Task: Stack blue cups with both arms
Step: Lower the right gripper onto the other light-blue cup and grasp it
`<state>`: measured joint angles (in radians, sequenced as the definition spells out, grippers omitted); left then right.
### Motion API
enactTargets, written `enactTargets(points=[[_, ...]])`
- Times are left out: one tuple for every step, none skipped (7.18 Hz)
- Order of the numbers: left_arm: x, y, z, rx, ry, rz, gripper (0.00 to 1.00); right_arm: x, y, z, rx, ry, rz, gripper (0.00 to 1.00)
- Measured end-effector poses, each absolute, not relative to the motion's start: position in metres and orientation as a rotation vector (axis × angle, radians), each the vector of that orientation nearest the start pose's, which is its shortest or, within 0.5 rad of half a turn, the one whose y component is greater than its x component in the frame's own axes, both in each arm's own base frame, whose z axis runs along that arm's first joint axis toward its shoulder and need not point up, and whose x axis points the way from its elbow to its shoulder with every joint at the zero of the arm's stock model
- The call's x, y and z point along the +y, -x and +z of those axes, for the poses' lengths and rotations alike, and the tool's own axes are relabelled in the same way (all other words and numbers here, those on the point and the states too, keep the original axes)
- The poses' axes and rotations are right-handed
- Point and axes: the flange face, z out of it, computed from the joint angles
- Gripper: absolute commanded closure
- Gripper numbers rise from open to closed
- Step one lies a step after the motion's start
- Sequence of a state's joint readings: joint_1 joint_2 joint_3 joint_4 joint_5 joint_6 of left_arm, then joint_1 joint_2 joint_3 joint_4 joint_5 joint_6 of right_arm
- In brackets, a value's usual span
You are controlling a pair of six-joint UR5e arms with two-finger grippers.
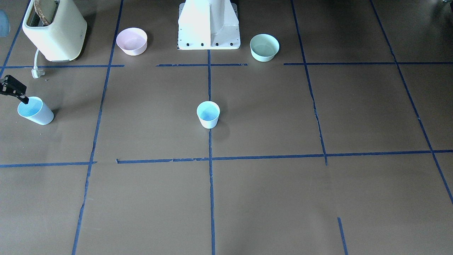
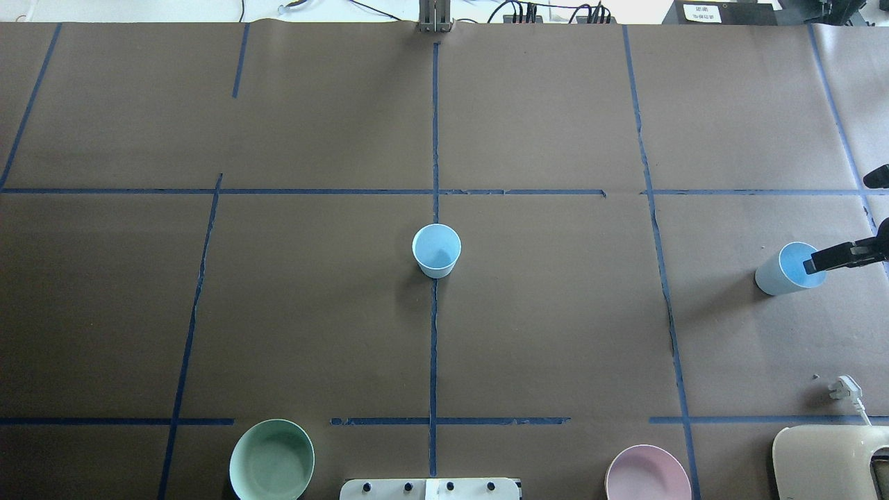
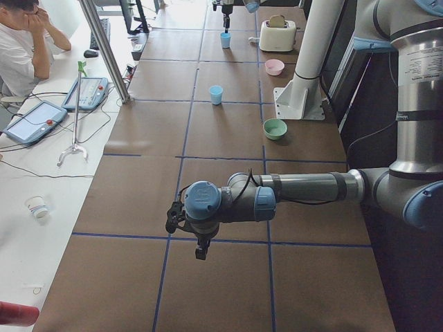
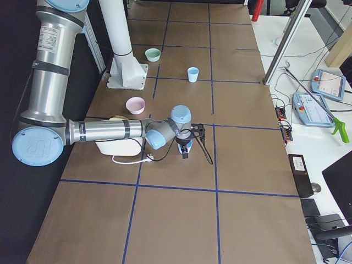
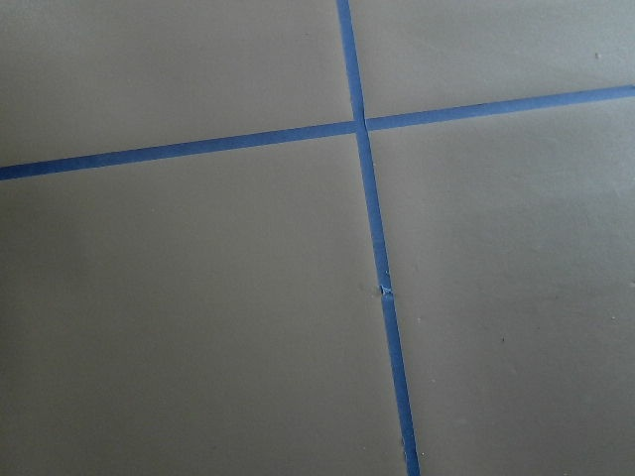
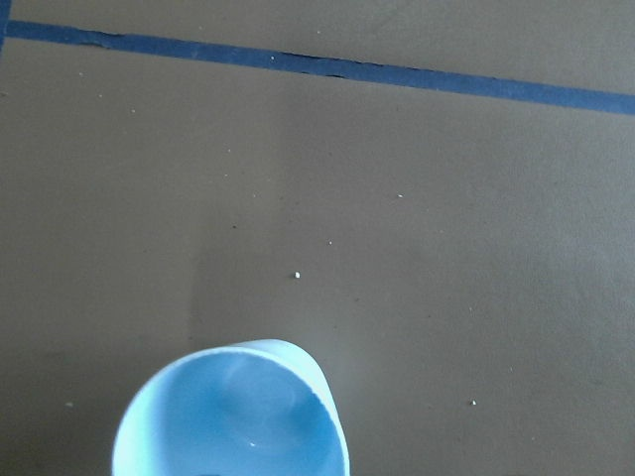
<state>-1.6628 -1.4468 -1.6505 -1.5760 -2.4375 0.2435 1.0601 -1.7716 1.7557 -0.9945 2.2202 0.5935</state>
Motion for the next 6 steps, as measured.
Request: enactTargets(points=[[-0.429, 0.097, 0.67, 0.861, -0.111, 0.126, 0.0, -0.417, 0.154, 0.606, -0.817, -0.114, -0.106, 0.5], [-0.428, 0.097, 0.671, 0.86, -0.113, 0.128, 0.0, -0.421, 0.16, 0.611, -0.815, -0.104, -0.11, 0.74], [-0.426, 0.097, 0.672, 0.86, -0.114, 0.129, 0.0, -0.423, 0.163, 0.615, -0.813, -0.098, -0.111, 0.96], [-0.425, 0.097, 0.673, 0.86, -0.113, 0.128, 0.0, -0.424, 0.165, 0.616, -0.812, -0.093, -0.112, 1.0], [-0.425, 0.097, 0.673, 0.86, -0.113, 0.128, 0.0, -0.424, 0.166, 0.616, -0.813, -0.091, -0.108, 1.0], [-0.425, 0.097, 0.673, 0.861, -0.113, 0.128, 0.0, -0.424, 0.166, 0.615, -0.817, -0.089, -0.105, 1.0]])
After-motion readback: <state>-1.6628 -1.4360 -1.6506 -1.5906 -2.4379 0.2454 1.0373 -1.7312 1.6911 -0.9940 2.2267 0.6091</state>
